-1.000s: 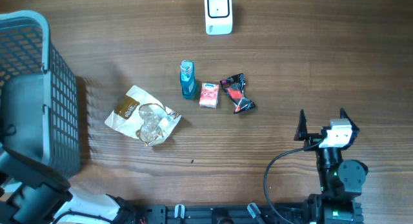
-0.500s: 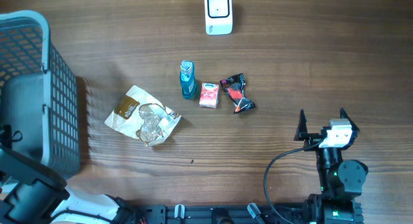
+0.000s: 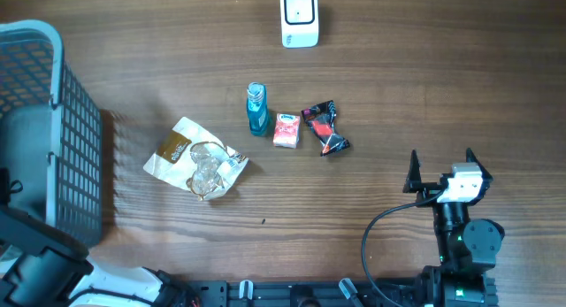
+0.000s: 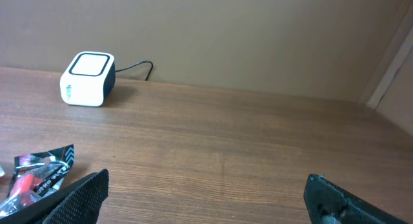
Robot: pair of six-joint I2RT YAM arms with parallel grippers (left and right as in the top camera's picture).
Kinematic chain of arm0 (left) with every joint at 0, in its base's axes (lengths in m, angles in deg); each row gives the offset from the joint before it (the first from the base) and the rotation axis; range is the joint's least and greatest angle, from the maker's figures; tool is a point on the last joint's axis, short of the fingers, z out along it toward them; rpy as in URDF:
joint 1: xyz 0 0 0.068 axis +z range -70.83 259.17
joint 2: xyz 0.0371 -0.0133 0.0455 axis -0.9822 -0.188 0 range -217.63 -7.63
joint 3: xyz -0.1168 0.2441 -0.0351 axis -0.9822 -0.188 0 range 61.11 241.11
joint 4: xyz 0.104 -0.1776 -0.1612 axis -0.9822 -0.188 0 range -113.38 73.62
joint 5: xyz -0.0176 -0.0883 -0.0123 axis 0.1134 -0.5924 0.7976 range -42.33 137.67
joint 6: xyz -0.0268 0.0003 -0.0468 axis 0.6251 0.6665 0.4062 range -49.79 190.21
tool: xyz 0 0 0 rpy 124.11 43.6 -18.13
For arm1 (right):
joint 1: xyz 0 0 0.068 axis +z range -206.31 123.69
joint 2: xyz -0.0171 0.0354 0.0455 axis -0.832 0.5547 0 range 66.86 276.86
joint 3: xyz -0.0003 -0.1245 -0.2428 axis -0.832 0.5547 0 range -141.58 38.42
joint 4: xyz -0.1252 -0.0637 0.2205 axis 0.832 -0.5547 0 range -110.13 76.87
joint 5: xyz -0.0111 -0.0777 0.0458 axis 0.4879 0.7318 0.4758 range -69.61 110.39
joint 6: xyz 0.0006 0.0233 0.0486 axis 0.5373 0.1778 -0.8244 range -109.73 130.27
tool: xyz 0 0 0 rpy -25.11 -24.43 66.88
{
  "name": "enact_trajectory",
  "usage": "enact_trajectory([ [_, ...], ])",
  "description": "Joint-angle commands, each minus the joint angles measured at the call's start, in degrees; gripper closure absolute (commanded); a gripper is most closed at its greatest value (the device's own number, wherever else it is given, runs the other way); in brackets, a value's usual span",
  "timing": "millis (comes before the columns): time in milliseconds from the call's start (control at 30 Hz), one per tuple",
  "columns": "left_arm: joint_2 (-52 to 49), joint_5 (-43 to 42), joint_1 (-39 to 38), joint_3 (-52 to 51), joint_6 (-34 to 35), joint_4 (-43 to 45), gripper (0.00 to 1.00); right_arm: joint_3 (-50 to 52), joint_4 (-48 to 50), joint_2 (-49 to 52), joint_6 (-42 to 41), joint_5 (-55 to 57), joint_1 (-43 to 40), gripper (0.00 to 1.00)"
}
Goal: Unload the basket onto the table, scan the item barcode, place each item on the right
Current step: 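Reach the left gripper into the basket and grasp the green-lidded jar, then carry the green jar out and set it below the tissue pack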
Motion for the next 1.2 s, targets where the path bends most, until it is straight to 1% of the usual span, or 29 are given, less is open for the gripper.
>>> enact_trajectory([
  [0,-1.0,-6.8,0.5,-0.4,-6.2,1.4,0.14,0.0,0.2,-0.2,-1.0,-0.9,0.2,0.00],
  [33,-1.0,-8.5,0.3,-0.4,-6.3,1.7,0.14,0.0,0.2,-0.2,-1.0,-0.9,0.2,0.00],
  [67,-1.0,-11.3,-0.1,-0.4,-8.7,2.5,0.14,0.0,0.2,-0.2,-1.0,-0.9,0.2,0.00],
  [100,-1.0,-13.0,-0.9,-0.4,-11.3,3.3,0.11,0.0,0.2,-0.2,-1.0,-0.9,0.2,0.00],
  [233,-1.0,-13.3,-6.6,-0.4,-15.9,5.5,0.09,0.0,0.2,-0.2,-1.0,-0.9,0.2,0.00],
  [267,-1.0,-13.2,-8.0,-0.4,-18.2,6.1,0.06,0.0,0.2,-0.2,-1.0,-0.9,0.2,0.00],
  [333,-0.7,-9.1,-9.5,-0.4,-18.2,6.7,0.04,0.0,0.2,-0.2,-1.0,-0.9,0.2,0.00],
  [367,-0.3,-4.5,-9.7,-0.4,-17.6,7.3,0.04,0.0,0.2,-0.2,-1.0,-0.9,0.2,0.00],
  [433,0.2,0.8,-9.2,-0.4,-14.8,7.7,0.02,0.0,0.2,-0.2,-1.0,-0.9,0.2,0.00],
  [467,0.2,1.6,-8.8,-0.4,-14.2,8.5,0.02,0.0,0.2,-0.2,-1.0,-0.9,0.2,0.00],
  [533,0.0,0.9,-7.7,-0.4,-10.4,11.1,0.01,0.0,0.2,-0.2,-1.0,-0.9,0.2,0.00],
  [567,-0.1,0.3,-7.6,-0.4,-9.9,11.9,0.01,0.0,0.2,-0.2,-1.0,-0.9,0.2,0.00],
  [667,-1.0,-3.7,-7.6,-0.4,-9.9,15.6,0.01,0.0,0.2,-0.2,-1.0,-0.9,0.2,0.00],
  [867,-5.0,-3.7,-7.6,-0.4,-9.8,15.4,0.01,0.0,0.2,-0.2,-1.0,-0.9,0.2,0.00],
  [933,-5.0,-3.7,-7.6,-0.4,-9.8,15.7,0.03,0.0,0.2,-0.2,-1.0,-0.9,0.2,0.00],
  [967,-5.0,-3.6,-7.6,-0.4,-9.8,15.7,0.05,0.0,0.2,-0.2,-1.0,-0.9,0.2,0.00],
  [1033,-5.0,-3.6,-7.6,-0.4,-9.8,16.1,0.21,0.0,0.2,-0.2,-1.0,-0.9,0.2,0.00],
  [1133,-5.0,-3.6,-7.6,-0.4,-10.1,16.6,0.21,0.0,0.2,-0.2,-1.0,-0.9,0.2,0.00],
  [1167,-5.0,-3.6,-7.6,-0.4,-10.4,16.6,0.23,0.0,0.2,-0.2,-1.0,-0.9,0.2,0.00],
])
